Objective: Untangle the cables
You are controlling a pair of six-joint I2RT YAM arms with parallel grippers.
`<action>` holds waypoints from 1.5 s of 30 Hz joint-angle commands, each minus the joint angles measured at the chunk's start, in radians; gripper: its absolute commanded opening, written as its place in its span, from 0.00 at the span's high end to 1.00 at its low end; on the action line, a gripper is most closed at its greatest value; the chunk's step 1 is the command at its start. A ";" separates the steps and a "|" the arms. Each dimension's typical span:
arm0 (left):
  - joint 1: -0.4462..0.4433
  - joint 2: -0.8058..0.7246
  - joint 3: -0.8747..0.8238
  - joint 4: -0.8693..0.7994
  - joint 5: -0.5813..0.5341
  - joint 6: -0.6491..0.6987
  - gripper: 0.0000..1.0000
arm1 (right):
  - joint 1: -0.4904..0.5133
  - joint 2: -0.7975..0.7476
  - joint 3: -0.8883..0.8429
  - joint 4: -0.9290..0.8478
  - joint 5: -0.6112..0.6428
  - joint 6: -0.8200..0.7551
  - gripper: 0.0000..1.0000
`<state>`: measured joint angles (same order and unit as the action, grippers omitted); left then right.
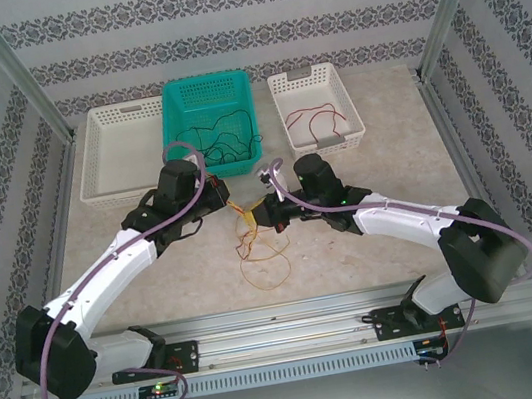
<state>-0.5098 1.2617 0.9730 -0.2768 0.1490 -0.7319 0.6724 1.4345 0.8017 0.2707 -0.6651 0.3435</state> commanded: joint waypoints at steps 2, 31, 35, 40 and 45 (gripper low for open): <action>-0.004 0.012 0.036 -0.007 -0.043 0.004 1.00 | 0.010 -0.058 -0.040 -0.004 0.043 -0.001 1.00; -0.064 -0.193 -0.356 0.637 0.393 -0.120 0.14 | -0.126 -0.212 -0.088 0.122 0.071 0.293 1.00; -0.108 -0.148 -0.362 0.692 0.401 -0.112 0.14 | -0.109 -0.206 -0.075 0.120 0.068 0.298 1.00; -0.137 -0.105 -0.350 0.705 0.388 -0.097 0.21 | -0.093 -0.206 -0.066 0.118 0.073 0.301 1.00; -0.142 -0.091 -0.342 0.665 0.355 -0.067 0.41 | -0.077 -0.210 -0.060 0.127 0.068 0.318 1.00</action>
<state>-0.6403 1.1706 0.6174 0.3515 0.5156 -0.8253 0.5808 1.2251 0.7059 0.3496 -0.5915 0.6468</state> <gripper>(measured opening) 0.607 0.045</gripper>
